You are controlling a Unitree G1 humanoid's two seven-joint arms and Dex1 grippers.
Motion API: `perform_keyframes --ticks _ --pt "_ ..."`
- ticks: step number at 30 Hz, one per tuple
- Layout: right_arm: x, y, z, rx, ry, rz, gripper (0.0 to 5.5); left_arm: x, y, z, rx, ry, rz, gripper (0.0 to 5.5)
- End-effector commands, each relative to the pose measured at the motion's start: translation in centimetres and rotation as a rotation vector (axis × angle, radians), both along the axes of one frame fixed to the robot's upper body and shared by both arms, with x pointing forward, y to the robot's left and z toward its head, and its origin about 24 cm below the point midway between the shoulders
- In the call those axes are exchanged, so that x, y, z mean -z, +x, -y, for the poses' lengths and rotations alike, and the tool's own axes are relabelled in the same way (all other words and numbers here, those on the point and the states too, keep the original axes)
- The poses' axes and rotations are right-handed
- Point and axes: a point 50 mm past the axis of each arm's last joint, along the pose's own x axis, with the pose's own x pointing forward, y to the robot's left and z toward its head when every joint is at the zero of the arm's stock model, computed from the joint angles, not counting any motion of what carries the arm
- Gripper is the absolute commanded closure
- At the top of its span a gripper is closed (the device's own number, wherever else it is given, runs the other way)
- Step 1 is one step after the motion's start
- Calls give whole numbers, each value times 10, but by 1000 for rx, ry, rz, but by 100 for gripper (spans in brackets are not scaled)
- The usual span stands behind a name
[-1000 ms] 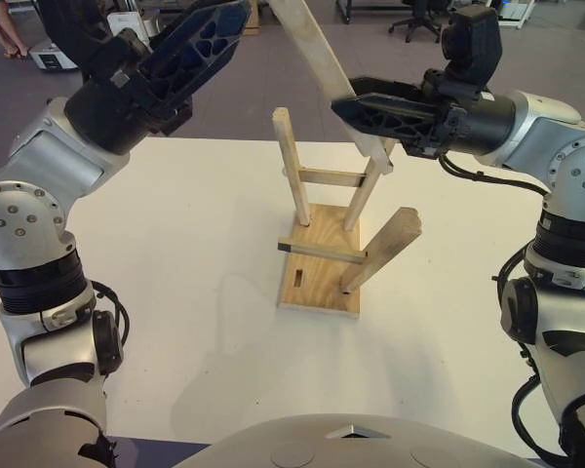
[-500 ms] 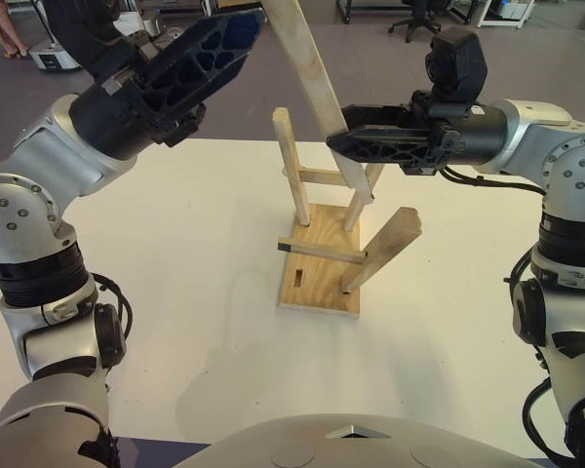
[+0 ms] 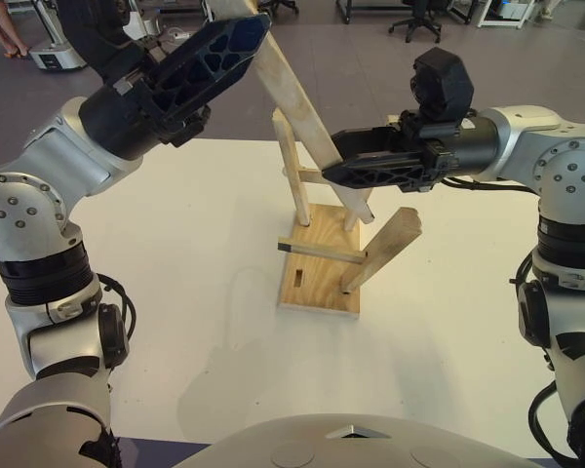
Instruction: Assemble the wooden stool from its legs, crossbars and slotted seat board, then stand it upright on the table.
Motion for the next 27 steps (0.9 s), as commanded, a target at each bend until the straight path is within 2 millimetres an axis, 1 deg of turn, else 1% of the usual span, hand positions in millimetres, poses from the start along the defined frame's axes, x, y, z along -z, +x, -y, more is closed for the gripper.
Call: perform_keyframes --ticks 1,8,12,15,16,17,19,21,23,24,25,27 --pt "-9 0 -3 -6 -43 73 343 -6 0 -1 1 -2 21 200" --pt "-12 3 -5 -4 -49 100 343 -4 0 -3 2 0 14 331" --pt "-14 5 -5 6 -34 98 343 -3 0 -4 -3 -3 14 340" --pt "-19 16 -5 104 25 81 343 -6 4 -7 -54 -19 30 342" --pt "-23 20 -4 127 58 76 304 -8 6 -12 -89 -26 43 344" --pt "-26 22 -3 144 87 74 281 -10 7 -16 -116 -29 54 344" --pt "-35 31 5 245 173 99 242 -14 9 -29 -202 -15 81 345" --pt "-43 42 26 416 271 116 239 -15 9 -50 -355 44 113 345" --pt "-45 45 49 548 338 122 239 -11 6 -67 -496 106 133 345" --pt "-43 44 63 619 364 124 239 -5 4 -76 -553 134 127 346" --pt "-41 44 73 674 380 126 239 0 2 -82 -588 159 132 346" --pt "-33 40 97 801 404 123 239 14 -4 -95 -570 176 144 346"
